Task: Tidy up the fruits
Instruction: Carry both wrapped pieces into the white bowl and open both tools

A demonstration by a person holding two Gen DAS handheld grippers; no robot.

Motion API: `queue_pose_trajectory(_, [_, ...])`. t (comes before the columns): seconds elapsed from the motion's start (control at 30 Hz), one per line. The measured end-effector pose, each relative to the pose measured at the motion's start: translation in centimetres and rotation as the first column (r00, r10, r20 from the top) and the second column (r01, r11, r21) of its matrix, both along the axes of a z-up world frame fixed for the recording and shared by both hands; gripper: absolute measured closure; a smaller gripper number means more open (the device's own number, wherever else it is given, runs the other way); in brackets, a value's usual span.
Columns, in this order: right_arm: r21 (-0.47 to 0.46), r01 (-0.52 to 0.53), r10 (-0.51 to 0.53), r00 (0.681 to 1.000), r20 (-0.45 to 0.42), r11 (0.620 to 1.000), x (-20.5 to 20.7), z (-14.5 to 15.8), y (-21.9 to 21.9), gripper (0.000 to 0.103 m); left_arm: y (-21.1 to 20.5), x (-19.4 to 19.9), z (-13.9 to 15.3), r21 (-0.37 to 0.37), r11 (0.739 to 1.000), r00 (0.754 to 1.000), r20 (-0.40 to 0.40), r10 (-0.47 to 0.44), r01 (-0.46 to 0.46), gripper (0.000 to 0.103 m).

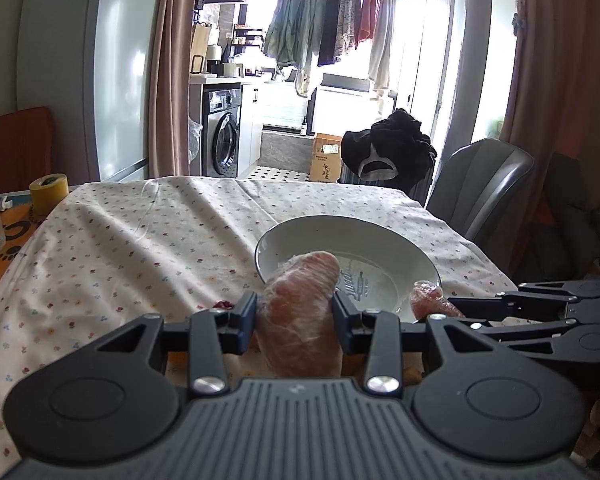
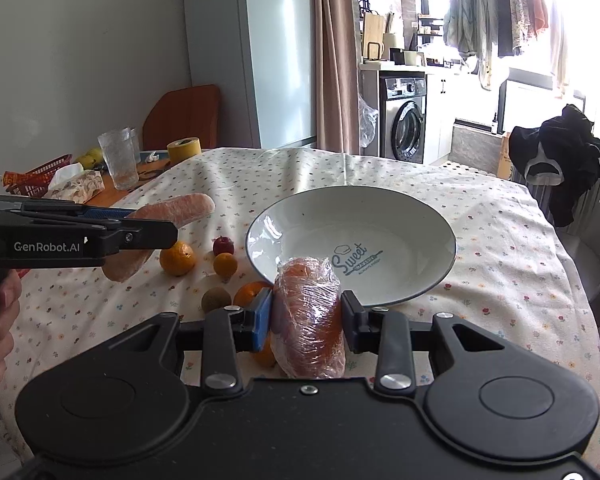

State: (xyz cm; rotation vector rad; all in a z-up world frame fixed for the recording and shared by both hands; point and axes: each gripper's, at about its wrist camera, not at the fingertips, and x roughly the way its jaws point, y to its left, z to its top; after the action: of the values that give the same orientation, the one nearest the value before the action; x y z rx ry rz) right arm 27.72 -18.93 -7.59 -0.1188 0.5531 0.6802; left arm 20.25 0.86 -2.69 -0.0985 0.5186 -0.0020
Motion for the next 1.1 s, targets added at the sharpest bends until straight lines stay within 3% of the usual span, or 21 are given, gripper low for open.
queue_pose_trajectory(0.43, [0.037,0.011,-0.010,1.000,-0.019,0.999,3.2,-0.1,-0.9,0.069,-1.4,6.0,-1.6,-0.060,0.997,0.998,-0.045,0.039,-0.041,0.064])
queue_pose_trajectory(0.7, [0.012,0.018,-0.017,1.000,-0.024,1.000,4.6,-0.2,-1.1,0.069,-2.6,8.1,-2.2,-0.073,0.997,0.998,-0.066,0.012,-0.017,0.064])
queue_pose_trajectory(0.8, [0.017,0.025,-0.024,0.999,-0.027,1.000,4.9,-0.3,-1.3,0.068,-2.5,7.6,-1.8,-0.061,0.998,0.999,-0.032,0.025,-0.027,0.059])
queue_pose_trajectory(0.93, [0.016,0.031,-0.030,0.999,-0.035,0.999,5.1,-0.5,-1.3,0.068,-2.2,6.4,-1.3,-0.042,0.999,1.000,-0.010,0.020,-0.021,0.033])
queue_pose_trajectory(1.1, [0.020,0.034,-0.033,0.999,-0.039,0.999,5.4,-0.7,-0.9,0.069,-0.9,5.0,-1.0,-0.075,0.996,0.999,-0.014,0.048,-0.049,0.024])
